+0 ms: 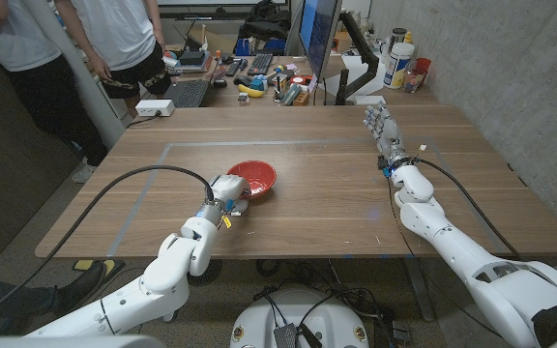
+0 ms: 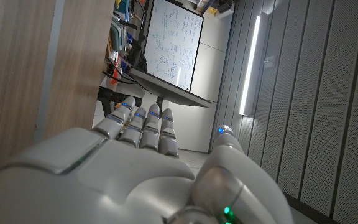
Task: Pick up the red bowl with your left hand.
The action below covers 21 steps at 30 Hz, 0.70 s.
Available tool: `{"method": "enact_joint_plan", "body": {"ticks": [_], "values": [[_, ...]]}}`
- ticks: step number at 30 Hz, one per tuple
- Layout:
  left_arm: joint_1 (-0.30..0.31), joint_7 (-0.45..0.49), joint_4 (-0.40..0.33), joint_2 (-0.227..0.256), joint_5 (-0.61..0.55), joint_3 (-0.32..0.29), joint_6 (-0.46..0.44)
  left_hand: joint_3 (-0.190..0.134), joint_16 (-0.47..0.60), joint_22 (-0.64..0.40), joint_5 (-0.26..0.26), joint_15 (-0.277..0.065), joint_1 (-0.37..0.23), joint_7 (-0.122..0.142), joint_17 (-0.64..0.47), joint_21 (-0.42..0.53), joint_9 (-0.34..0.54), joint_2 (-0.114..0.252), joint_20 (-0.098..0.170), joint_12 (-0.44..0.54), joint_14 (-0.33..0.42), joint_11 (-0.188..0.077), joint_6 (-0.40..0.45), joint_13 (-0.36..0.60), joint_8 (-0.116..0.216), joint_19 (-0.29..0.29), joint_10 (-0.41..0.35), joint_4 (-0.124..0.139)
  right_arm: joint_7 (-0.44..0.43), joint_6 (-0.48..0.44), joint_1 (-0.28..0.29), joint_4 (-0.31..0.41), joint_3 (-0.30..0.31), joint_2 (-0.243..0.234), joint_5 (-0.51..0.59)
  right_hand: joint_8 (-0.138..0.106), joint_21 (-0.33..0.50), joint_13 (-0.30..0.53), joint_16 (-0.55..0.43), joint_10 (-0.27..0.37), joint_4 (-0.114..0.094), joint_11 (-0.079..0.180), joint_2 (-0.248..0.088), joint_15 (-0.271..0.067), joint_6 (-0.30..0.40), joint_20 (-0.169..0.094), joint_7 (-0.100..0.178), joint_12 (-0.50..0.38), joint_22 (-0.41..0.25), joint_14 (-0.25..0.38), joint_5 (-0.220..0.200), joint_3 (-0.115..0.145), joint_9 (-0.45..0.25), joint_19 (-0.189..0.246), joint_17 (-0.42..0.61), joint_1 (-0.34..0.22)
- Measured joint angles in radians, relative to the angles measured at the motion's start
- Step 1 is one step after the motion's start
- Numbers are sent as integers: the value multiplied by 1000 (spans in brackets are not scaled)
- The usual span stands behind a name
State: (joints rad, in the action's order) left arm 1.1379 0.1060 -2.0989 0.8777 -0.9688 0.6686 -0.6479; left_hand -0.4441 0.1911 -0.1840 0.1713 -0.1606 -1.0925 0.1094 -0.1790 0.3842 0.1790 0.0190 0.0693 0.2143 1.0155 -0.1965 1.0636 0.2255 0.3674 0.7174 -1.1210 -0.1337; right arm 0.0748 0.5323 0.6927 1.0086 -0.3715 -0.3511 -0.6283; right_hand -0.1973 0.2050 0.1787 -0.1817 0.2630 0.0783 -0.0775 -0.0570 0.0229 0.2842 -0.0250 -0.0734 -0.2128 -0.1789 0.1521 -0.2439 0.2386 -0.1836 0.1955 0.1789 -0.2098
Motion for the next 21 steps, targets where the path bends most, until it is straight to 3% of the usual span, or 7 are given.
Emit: {"method": "enact_joint_plan", "body": {"ticks": [21], "values": [[0, -40, -36, 14, -56, -15, -20, -5, 0, 0, -1, 1, 2, 1, -5, -4, 0, 2, 4, 0, -1, 0, 2, 10, -5, -4, 0, -4, -2, 0, -2, 0, -1, 5, 1, 0, 0, 0, 0, 1, 0, -1, 0, 0, 0, 0, 0, 0, 0, 0, 1, 0, 0, 0, 0, 0]]}}
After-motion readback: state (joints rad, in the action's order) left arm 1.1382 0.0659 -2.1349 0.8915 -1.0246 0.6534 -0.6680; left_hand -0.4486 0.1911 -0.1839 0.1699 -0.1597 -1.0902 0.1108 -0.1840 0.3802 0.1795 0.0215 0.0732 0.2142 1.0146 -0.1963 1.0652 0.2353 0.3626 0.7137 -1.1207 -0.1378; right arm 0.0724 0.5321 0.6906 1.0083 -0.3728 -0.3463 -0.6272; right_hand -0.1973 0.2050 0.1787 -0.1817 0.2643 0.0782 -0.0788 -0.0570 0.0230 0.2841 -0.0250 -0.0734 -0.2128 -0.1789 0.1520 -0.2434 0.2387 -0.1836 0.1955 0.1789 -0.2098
